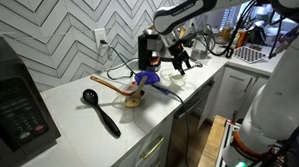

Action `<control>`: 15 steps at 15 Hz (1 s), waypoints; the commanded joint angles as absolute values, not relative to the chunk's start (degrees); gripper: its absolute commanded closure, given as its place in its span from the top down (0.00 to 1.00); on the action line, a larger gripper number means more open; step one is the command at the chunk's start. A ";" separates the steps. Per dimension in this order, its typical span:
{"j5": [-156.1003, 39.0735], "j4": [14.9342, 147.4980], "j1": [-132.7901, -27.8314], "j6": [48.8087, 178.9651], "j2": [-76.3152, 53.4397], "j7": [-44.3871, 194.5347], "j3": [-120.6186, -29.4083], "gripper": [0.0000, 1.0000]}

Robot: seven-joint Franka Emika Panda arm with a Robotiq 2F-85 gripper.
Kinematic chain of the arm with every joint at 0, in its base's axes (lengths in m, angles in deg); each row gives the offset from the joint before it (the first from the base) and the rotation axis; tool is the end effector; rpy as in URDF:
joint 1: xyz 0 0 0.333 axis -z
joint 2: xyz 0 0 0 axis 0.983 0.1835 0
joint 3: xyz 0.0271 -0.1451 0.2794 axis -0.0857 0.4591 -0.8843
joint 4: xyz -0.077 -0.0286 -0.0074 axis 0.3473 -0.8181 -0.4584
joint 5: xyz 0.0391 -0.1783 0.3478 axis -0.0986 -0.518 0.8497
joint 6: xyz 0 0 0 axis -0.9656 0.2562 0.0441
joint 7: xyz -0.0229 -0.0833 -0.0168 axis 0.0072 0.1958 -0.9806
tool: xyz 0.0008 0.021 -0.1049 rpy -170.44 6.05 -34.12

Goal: Pick up the white cooking spoon from the clear bowl and put it in the bowl with the wooden ladles

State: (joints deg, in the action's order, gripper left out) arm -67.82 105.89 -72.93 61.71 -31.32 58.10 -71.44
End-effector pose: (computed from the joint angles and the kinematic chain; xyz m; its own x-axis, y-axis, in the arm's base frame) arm 0.4486 -0.1384 0.4396 0.8384 -0.0170 -0.5448 0.0260 -0.9971 0.0711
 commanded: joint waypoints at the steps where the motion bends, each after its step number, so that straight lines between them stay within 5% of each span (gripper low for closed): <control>1: -67.80 105.56 -72.84 61.26 -31.02 57.30 -71.46 1.00; 15: -76.20 109.51 -72.83 64.33 -33.66 29.86 -70.52 1.00</control>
